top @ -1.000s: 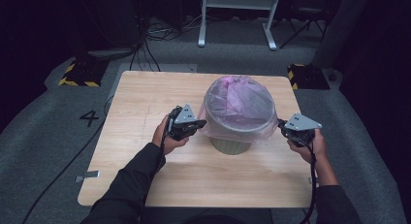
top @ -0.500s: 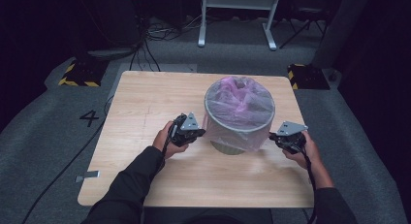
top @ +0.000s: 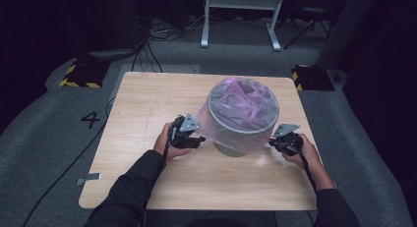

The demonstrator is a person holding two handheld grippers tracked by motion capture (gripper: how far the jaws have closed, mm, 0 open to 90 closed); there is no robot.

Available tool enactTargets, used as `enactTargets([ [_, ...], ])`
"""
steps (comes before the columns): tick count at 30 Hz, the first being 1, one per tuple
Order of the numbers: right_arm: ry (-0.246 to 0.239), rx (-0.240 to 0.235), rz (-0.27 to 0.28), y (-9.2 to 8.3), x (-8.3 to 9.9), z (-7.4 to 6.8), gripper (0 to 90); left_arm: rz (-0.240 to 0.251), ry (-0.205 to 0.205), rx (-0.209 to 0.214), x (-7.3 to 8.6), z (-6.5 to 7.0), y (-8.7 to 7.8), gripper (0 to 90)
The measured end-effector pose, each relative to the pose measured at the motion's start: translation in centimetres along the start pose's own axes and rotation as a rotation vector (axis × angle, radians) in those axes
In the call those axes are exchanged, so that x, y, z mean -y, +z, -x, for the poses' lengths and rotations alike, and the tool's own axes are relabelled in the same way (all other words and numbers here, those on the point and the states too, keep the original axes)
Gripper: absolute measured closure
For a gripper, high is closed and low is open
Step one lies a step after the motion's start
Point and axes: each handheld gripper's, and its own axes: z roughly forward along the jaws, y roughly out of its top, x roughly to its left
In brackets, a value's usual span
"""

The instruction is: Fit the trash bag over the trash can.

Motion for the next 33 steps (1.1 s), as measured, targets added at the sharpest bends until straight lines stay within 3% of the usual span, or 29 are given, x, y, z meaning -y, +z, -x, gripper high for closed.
enactTargets([
  [2, 0.006, -0.003, 0.019, -0.3, 0.0, 0.0, 90.0, 0.026, -0.021, -0.022, 0.2, 0.1, -0.8, 30.7],
  [6, 0.027, 0.008, 0.053, -1.1, 0.0, 0.2, 89.3, 0.076, -0.026, -0.080, 0.4, 0.0, -2.1, 17.0],
  [10, 0.043, 0.030, 0.077, -1.5, -0.1, 0.4, 86.4, 0.099, 0.001, -0.117, 0.0, -0.1, -1.9, 15.6],
  [13, 0.048, 0.039, 0.093, -1.6, -0.2, 0.3, 86.1, 0.108, 0.085, -0.141, -1.0, 0.6, -1.2, 15.8],
  [15, 0.046, 0.043, 0.095, -1.6, -0.3, 0.2, 85.6, 0.119, 0.108, -0.153, -1.9, 0.7, -1.0, 16.2],
  [20, 0.036, 0.044, 0.095, -1.7, -0.4, 0.1, 84.2, 0.206, 0.134, -0.182, -2.8, 1.0, -2.3, 18.6],
  [23, 0.050, 0.031, 0.101, -2.0, -0.3, 0.1, 83.5, 0.239, 0.146, -0.156, -3.0, 1.1, -3.1, 18.5],
  [25, 0.049, 0.034, 0.101, -2.0, -0.3, 0.0, 83.5, 0.261, 0.145, -0.151, -3.0, 1.2, -3.5, 24.6],
  [26, 0.046, 0.036, 0.100, -2.0, -0.3, 0.0, 83.5, 0.263, 0.148, -0.131, -3.1, 1.1, -3.6, 32.1],
  [28, 0.040, 0.033, 0.104, -2.0, -0.4, -0.1, 83.5, 0.246, 0.173, -0.098, -3.1, 1.1, -3.6, 56.5],
  [31, 0.038, 0.034, 0.102, -1.9, -0.5, -0.3, 83.6, 0.244, 0.195, -0.079, -3.1, 1.0, -3.5, 82.8],
  [32, 0.033, 0.035, 0.098, -1.8, -0.5, -0.3, 83.9, 0.236, 0.203, -0.075, -3.1, 0.9, -3.5, 89.7],
  [33, 0.031, 0.034, 0.098, -1.8, -0.5, -0.3, 84.5, 0.223, 0.197, -0.059, -3.0, 0.9, -3.4, 89.9],
])
